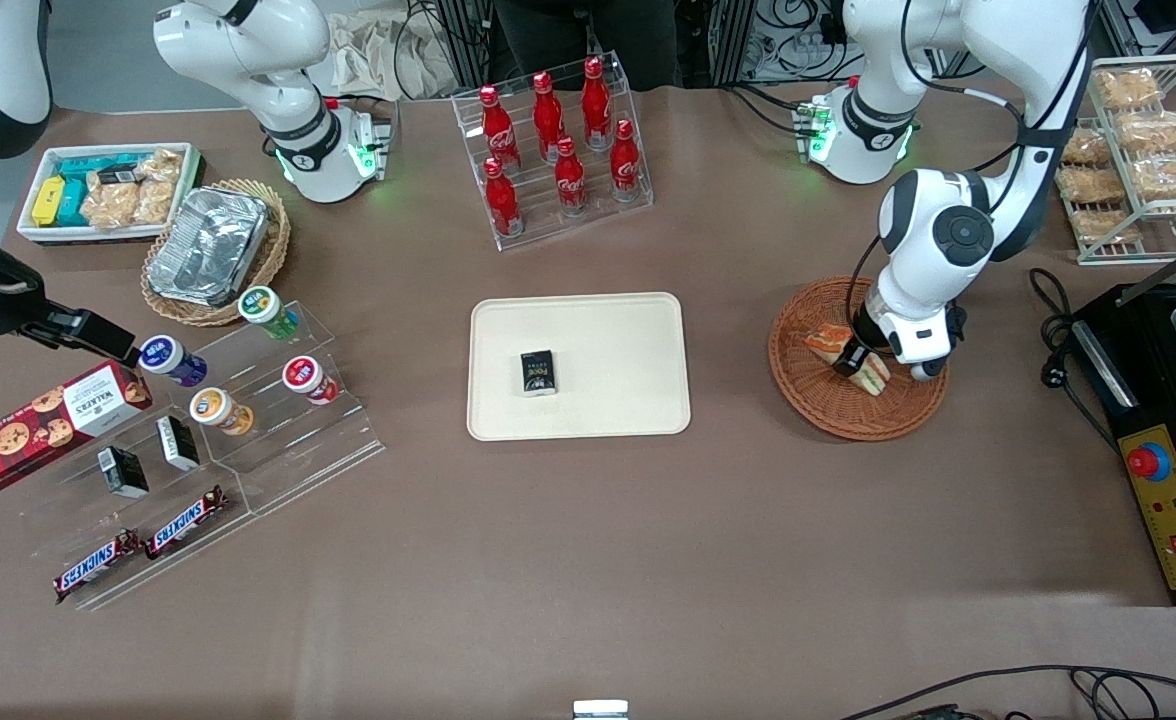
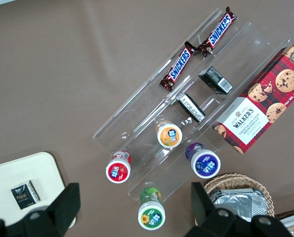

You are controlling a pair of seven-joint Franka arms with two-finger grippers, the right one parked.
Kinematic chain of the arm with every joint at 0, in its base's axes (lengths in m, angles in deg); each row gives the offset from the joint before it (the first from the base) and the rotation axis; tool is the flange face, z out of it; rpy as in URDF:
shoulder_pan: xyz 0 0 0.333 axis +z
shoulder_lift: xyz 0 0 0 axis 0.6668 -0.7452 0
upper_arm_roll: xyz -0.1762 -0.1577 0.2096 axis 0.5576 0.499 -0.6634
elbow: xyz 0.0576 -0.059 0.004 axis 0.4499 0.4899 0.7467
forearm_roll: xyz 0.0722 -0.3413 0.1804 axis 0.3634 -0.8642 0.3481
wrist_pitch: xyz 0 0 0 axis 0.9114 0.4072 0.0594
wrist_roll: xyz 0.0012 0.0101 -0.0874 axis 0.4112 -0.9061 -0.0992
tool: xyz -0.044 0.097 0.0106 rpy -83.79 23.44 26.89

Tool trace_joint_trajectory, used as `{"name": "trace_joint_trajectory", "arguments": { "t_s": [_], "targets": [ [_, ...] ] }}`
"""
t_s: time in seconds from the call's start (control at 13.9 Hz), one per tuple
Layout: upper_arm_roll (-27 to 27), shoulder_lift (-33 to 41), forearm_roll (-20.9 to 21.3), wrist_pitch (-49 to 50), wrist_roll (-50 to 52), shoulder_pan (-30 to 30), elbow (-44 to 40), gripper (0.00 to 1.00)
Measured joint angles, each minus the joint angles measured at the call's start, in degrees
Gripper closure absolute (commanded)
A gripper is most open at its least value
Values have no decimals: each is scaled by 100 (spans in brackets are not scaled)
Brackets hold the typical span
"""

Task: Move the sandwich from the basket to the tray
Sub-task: 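Lift the gripped sandwich up out of the basket, then carry the sandwich with the left gripper over the white tray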

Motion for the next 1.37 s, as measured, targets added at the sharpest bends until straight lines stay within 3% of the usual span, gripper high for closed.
{"name": "trace_joint_trajectory", "arguments": {
  "t_s": [0.36,0.58,0.94,1.37],
  "targets": [
    [3,162,119,181,-72,-22,-44,100],
    [14,725,319,1052,-389,-126,-334,100],
    [55,1805,330,2885,-1880,-154,-1336,100],
    [598,1851,300,4444,-3138,-207,-2704,100]
  ]
}}
